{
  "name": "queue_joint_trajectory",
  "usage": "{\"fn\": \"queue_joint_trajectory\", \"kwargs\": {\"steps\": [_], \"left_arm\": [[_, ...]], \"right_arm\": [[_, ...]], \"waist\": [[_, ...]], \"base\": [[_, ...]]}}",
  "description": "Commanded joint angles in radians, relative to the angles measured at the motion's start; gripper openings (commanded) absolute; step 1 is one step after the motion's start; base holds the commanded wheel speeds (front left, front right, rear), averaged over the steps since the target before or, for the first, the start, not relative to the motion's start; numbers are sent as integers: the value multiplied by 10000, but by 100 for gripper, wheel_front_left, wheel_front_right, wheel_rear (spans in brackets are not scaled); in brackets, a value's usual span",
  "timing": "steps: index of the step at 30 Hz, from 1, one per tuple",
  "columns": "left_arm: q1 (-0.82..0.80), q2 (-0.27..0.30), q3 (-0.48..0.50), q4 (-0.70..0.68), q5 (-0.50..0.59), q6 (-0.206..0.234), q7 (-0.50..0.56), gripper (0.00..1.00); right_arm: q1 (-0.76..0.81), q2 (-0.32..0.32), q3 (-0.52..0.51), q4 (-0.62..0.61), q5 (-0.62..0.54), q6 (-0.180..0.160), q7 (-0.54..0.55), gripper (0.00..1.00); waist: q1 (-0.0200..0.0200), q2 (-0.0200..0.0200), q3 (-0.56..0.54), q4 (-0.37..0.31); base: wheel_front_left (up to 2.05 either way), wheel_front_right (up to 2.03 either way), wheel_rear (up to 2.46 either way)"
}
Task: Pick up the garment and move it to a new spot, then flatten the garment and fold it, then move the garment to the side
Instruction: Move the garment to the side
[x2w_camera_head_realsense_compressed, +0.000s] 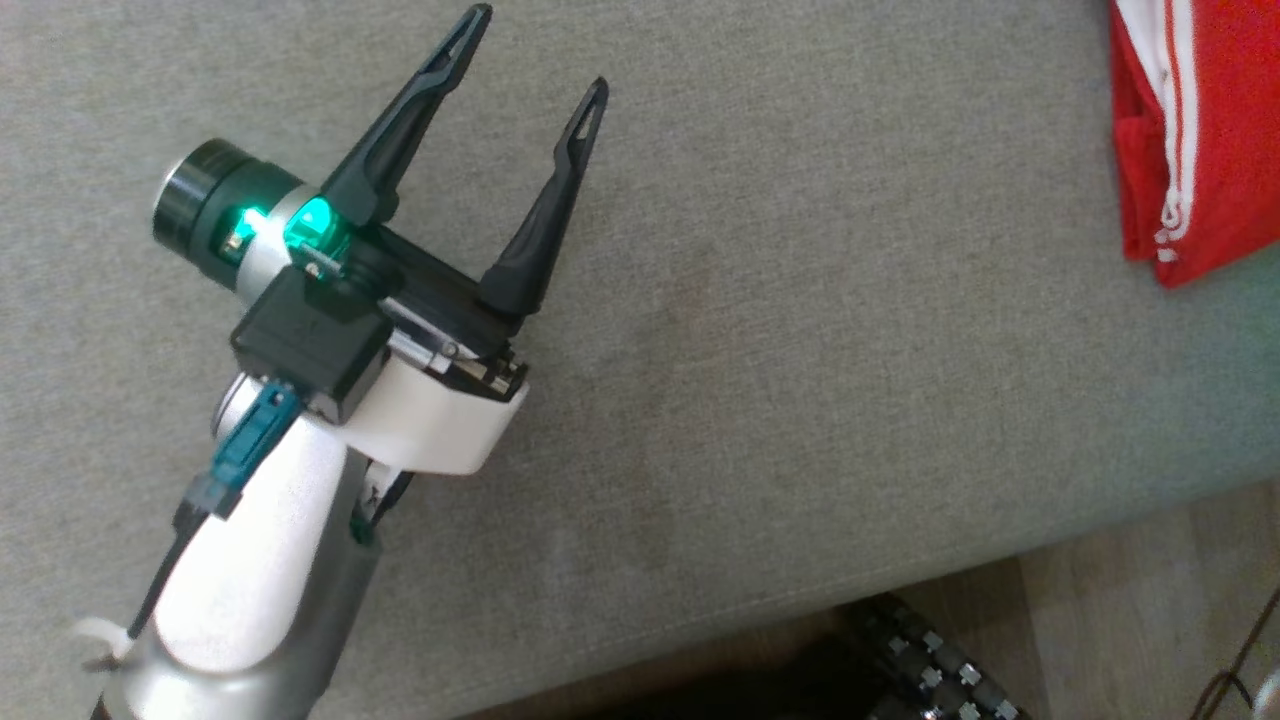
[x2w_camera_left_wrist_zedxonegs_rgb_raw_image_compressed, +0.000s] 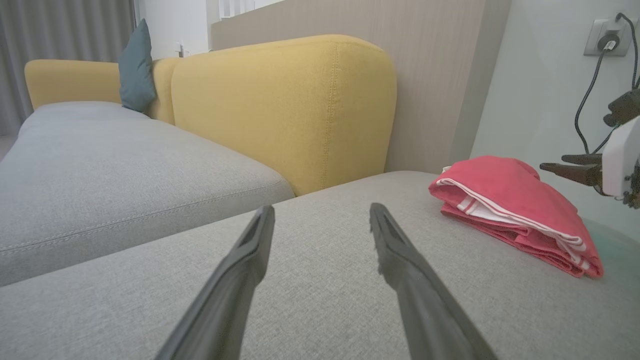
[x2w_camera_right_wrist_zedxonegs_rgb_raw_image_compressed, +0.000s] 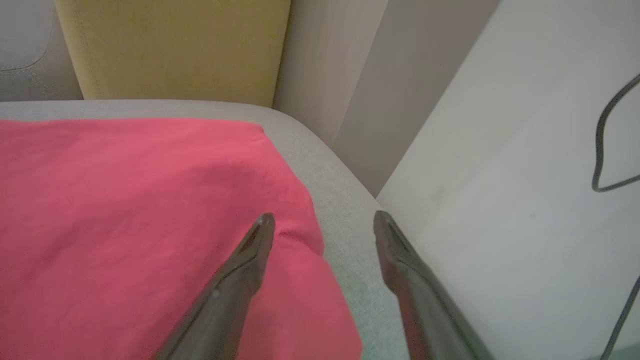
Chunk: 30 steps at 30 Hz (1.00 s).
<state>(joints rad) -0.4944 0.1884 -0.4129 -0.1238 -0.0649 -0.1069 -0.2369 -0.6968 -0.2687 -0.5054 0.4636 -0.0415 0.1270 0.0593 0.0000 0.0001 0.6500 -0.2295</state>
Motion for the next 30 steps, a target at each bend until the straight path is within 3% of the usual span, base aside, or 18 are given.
{"fn": "queue_joint_trajectory", "kwargs": {"steps": [1,6,14,22,30], "left_arm": [[-97,55,174,-277,-85,-31,-56,100],[203,-18,280,29,-222,189,-153,100],[1246,-78,887,409,-661,819,-225,100],[2277,-259,1495,710,-1078,1395,-244,100],[3293,-382,2128,991,-1410,1768,-247,100]], "right_arm": [[64,16,-175,-203,-222,37,-152,100],[610,774,-395,-318,-279,37,-1062,100],[2711,1697,1570,-2001,691,37,-2108,100],[4361,2100,3657,-4046,1279,37,-1837,100],[5355,2175,4769,-4864,1485,37,-1327,100]], "waist": [[0,-1,-142,65],[0,-1,-745,241],[0,-1,-1998,614],[0,-1,-2994,1479],[0,-1,-3821,2286]], "base": [[0,0,0],[0,0,0],[0,0,0],[0,0,0],[0,0,0]]}}
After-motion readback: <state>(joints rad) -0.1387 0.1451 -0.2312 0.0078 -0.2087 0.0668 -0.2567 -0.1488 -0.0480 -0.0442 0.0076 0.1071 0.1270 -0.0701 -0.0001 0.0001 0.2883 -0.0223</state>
